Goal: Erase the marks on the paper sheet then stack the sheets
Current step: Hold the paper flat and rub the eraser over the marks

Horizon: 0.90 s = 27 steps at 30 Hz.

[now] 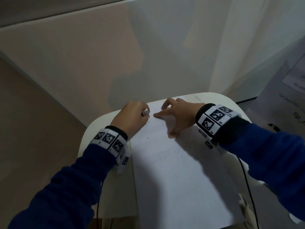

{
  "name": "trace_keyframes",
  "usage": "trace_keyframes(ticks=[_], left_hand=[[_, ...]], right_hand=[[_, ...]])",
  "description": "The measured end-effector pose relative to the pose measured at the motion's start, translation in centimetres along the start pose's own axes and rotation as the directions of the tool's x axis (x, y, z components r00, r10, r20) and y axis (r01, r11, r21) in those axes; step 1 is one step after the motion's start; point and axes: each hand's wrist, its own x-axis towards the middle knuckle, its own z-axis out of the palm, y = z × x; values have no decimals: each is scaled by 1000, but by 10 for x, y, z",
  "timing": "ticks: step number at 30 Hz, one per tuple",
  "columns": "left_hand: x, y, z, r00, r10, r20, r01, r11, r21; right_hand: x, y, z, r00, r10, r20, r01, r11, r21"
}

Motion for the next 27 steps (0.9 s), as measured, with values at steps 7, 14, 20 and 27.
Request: trace_keyframes(ticks=[7,14,20,27], left_hand=[[-7,-8,-1,1000,-4,8,5,1000,-29],[-13,-13,-3,997,11,77,-7,999,-49],[-18,-15,-1,999,9,39,-8,999,-44],[-17,-19,-4,1000,-26,7,26,999,-31]], right_hand=[[-3,-4,11,997,-18,-75,20,1000,21],[-7,0,11,996,-33,-77,37,998,51],[-11,2,12,996,-24,-85,29,998,54],[-15,-2,5,994,-16,-109,24,997,68]])
